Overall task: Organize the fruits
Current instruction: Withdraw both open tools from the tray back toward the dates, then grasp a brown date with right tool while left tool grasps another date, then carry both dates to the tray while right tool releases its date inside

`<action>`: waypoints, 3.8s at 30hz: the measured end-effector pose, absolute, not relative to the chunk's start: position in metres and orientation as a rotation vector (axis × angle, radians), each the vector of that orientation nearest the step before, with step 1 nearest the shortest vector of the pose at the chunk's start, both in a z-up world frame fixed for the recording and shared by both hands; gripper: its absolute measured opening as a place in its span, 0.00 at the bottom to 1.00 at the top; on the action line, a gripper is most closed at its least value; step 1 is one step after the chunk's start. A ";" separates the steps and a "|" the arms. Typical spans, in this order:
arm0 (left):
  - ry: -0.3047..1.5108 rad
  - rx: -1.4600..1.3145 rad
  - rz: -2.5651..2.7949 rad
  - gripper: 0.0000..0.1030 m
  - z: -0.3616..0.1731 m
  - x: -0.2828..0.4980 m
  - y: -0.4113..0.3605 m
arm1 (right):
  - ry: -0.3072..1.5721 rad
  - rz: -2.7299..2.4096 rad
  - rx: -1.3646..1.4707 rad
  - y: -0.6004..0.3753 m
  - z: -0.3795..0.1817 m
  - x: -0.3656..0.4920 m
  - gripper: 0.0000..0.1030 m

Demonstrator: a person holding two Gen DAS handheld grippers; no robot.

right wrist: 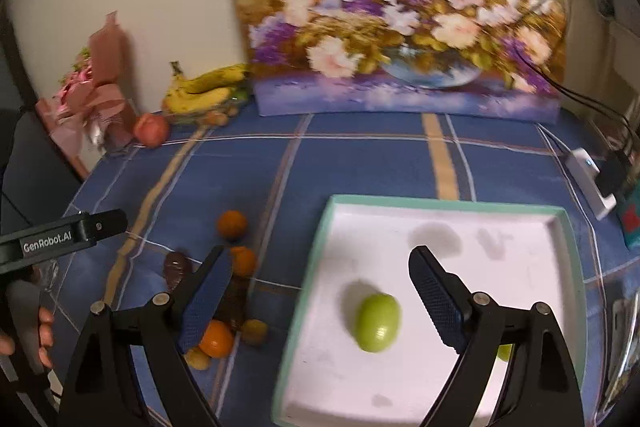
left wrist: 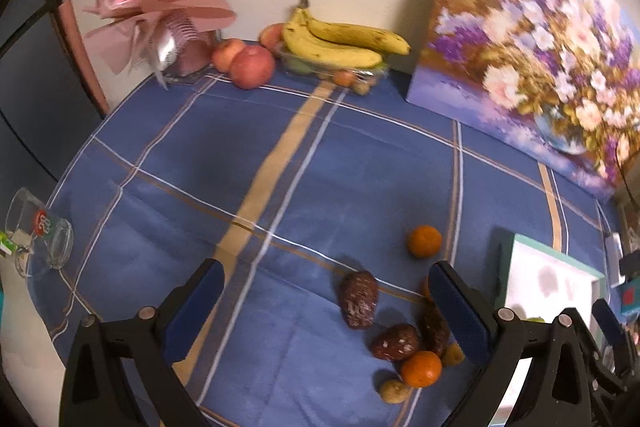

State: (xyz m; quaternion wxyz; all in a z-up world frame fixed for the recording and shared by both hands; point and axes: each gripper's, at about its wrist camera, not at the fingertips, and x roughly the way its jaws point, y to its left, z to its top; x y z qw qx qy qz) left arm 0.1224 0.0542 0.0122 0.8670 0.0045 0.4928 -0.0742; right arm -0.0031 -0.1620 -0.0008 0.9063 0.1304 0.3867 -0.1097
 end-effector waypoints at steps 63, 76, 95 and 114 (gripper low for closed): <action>1.220 -0.124 -0.384 0.36 -0.033 0.146 0.034 | 0.982 -0.073 0.252 -0.107 -0.042 0.051 0.33; 1.082 -0.094 -0.476 0.36 0.027 0.112 0.013 | 0.883 -0.245 0.291 -0.154 0.003 0.010 0.33; 1.075 0.018 -0.606 0.36 0.039 0.070 -0.056 | 0.844 -0.386 0.378 -0.218 0.025 -0.036 0.33; 1.124 0.106 -0.674 0.36 0.023 0.041 -0.098 | 0.795 -0.463 0.387 -0.252 0.046 -0.077 0.33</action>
